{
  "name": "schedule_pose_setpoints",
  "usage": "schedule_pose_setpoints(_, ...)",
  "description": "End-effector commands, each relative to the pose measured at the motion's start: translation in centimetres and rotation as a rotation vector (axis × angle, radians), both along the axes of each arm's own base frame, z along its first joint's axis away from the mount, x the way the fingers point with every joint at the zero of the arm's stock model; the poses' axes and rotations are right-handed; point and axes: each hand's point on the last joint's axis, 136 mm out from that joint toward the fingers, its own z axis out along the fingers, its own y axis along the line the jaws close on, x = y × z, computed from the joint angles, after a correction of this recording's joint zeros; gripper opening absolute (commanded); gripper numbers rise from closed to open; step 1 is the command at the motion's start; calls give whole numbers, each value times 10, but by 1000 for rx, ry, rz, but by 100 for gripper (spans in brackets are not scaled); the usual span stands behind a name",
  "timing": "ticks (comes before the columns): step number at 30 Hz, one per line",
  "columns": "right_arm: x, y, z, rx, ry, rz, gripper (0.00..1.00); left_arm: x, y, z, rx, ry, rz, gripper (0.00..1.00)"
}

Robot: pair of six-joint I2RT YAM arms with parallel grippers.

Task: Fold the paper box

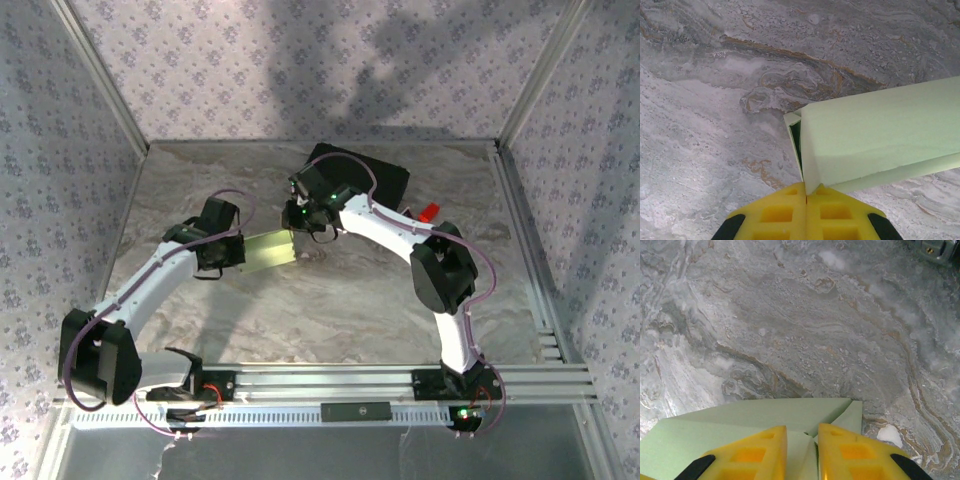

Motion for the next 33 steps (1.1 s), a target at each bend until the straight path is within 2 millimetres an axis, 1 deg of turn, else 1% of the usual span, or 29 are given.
schedule_pose_setpoints(1, -9, -4, -7, -44, -9, -2, 24, 1, -2, 3, -6, 10, 12, 0)
schedule_pose_setpoints(6, -13, -7, -5, -106, -126, -20, 24, 0, -2, 2, -12, 13, 27, 0)
schedule_pose_setpoints(9, -12, -9, -8, -139, -206, -36, 24, 0, -3, 0, -15, 17, 30, 0)
schedule_pose_setpoints(14, -17, -4, -14, -229, -339, -24, 24, 0, -3, 0, -17, 16, 33, 0)
schedule_pose_setpoints(15, -18, -4, -16, -237, -351, -28, 24, 0, -2, 0, -16, 17, 33, 1)
schedule_pose_setpoints(18, -19, -6, -23, -259, -372, -46, 24, -1, -3, 3, -26, 13, 37, 10)
schedule_pose_setpoints(20, -21, -8, -26, -278, -387, -52, 24, -3, -3, 6, -35, 8, 43, 20)
schedule_pose_setpoints(23, -23, -9, -30, -301, -395, -55, 24, -6, -4, 10, -59, 0, 51, 30)
schedule_pose_setpoints(29, -27, -7, -30, -321, -412, -55, 24, -14, -7, 23, -121, -22, 68, 42)
schedule_pose_setpoints(33, -29, -9, -31, -330, -418, -56, 23, -21, -15, 38, -214, -59, 71, 45)
